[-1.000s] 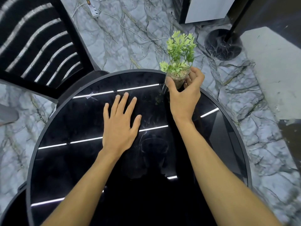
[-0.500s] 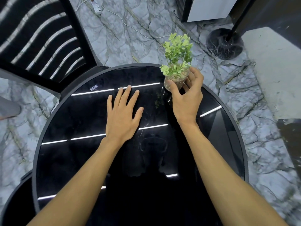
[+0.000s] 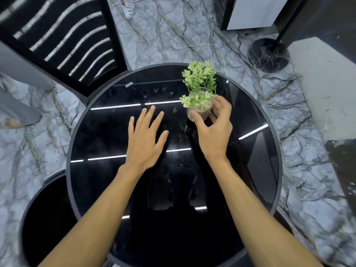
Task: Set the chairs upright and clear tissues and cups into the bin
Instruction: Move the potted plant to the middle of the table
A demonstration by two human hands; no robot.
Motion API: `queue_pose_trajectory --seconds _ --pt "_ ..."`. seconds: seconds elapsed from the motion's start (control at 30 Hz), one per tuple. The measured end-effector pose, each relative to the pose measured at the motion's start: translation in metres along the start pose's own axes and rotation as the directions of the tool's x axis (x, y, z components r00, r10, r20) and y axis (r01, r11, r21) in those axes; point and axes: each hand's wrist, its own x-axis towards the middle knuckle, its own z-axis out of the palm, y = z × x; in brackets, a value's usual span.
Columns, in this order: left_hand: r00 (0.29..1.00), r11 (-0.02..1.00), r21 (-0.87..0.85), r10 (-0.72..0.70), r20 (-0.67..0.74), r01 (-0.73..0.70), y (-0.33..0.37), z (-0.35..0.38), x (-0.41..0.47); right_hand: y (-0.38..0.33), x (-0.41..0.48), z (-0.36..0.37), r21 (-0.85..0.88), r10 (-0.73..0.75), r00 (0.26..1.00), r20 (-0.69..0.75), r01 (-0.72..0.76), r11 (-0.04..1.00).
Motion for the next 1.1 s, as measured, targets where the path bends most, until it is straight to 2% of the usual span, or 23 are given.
queue_pose_trajectory --seconds 0.5,0.77,1.1 --pt "0.998 0.998 0.016 -0.060 0.017 0.060 -0.034 0.001 -0.093 -0.005 -0.095 0.010 0.029 -0.011 0.993 0.115 0.008 1.000" --pt "0.998 0.995 0.090 -0.054 0.024 0.052 -0.041 0.008 -0.100 0.005 -0.108 0.020 0.037 0.008 0.993 0.116 -0.013 0.999" --pt "0.998 0.994 0.093 -0.056 0.017 0.054 -0.043 0.010 -0.102 0.010 -0.110 0.024 0.026 0.006 0.994 0.112 -0.009 1.000"
